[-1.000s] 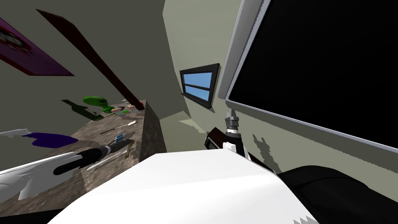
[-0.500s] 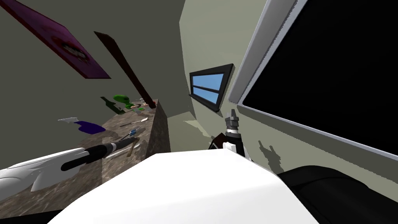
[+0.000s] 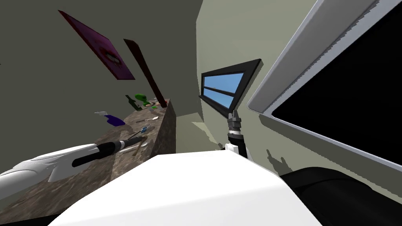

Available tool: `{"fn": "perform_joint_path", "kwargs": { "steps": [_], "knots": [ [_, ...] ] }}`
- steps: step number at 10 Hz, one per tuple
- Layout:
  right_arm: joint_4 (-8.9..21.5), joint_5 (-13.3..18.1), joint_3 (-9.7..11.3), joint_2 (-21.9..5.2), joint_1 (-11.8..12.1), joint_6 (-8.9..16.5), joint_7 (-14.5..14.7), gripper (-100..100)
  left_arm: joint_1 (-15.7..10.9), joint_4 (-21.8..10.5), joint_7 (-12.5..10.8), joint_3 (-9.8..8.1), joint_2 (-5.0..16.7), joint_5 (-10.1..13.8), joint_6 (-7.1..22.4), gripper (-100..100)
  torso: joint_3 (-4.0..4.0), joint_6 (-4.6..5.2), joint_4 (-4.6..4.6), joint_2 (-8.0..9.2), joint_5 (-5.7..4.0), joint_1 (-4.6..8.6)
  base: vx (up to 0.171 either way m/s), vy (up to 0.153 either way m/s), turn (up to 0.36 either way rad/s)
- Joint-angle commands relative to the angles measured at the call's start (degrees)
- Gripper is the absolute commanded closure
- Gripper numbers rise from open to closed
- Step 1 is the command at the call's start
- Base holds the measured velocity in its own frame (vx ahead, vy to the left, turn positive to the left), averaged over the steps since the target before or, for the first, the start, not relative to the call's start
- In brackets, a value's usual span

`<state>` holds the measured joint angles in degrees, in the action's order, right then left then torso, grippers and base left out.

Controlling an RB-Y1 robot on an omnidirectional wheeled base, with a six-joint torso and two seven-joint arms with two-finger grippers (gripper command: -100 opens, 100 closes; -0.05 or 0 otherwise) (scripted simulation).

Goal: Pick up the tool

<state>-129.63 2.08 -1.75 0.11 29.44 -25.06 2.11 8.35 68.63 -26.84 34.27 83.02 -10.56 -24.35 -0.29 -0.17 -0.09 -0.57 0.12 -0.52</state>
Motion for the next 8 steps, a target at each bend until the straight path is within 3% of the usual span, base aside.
{"fn": "perform_joint_path", "kwargs": {
  "steps": [1, 2, 4, 5, 6, 7, 8],
  "knots": [
    [0.0, 0.0, 0.0, 0.0, 0.0, 0.0, 0.0, 0, -1.4, 2.8, 0.0, 0.79, 0.7, -2.6, -0.7, 100, 0.00, 0.00, 0.00, 0.00, 0.00, 0.00, 0.211, -0.027, 0.379],
    [0.0, 0.0, 0.0, 0.0, 0.0, 0.0, 0.0, 0, -1.4, 2.8, 0.0, 0.79, 0.7, -2.6, -0.7, 100, -0.11, 0.03, -0.04, -0.20, 0.00, 0.06, 0.155, -0.044, 0.377],
    [0.0, 0.0, 0.0, 0.0, 0.0, 0.0, 0.0, 0, -3.6, 5.2, 0.2, 1.83, 1.2, -6.1, -2.5, 100, -0.04, -0.05, -0.02, -0.05, -0.03, 0.06, 0.167, -0.052, 0.440],
    [0.0, 0.0, 0.0, 0.0, 0.0, 0.0, 0.0, 0, -3.6, 5.2, 0.2, 1.83, 1.2, -6.2, -2.5, 100, -0.10, 0.00, -0.05, -0.16, -0.02, 0.16, 0.131, -0.064, 0.284],
    [0.0, 0.0, 0.0, 0.0, 0.0, 0.0, 0.0, 0, -4.7, 6.5, 0.3, 2.35, 1.4, -8.0, -3.5, 100, -0.06, 0.04, -0.04, -0.06, -0.03, 0.13, 0.144, -0.052, 0.446],
    [0.0, 0.0, 0.0, 0.0, 0.0, 0.0, 0.0, 0, -4.1, 6.2, 0.2, 1.99, 1.5, -7.0, -2.9, 100, -0.05, -0.10, -0.03, -0.05, -0.04, 0.09, 0.073, -0.037, 0.123],
    [0.0, 0.0, 0.0, 0.0, 0.0, 0.0, 0.0, 0, -4.0, 6.3, 0.2, 2.01, 1.6, -7.1, -3.0, 0, 0.02, 0.09, -0.02, 0.11, 0.01, -0.03, 0.010, -0.008, -0.018]
  ]
}}
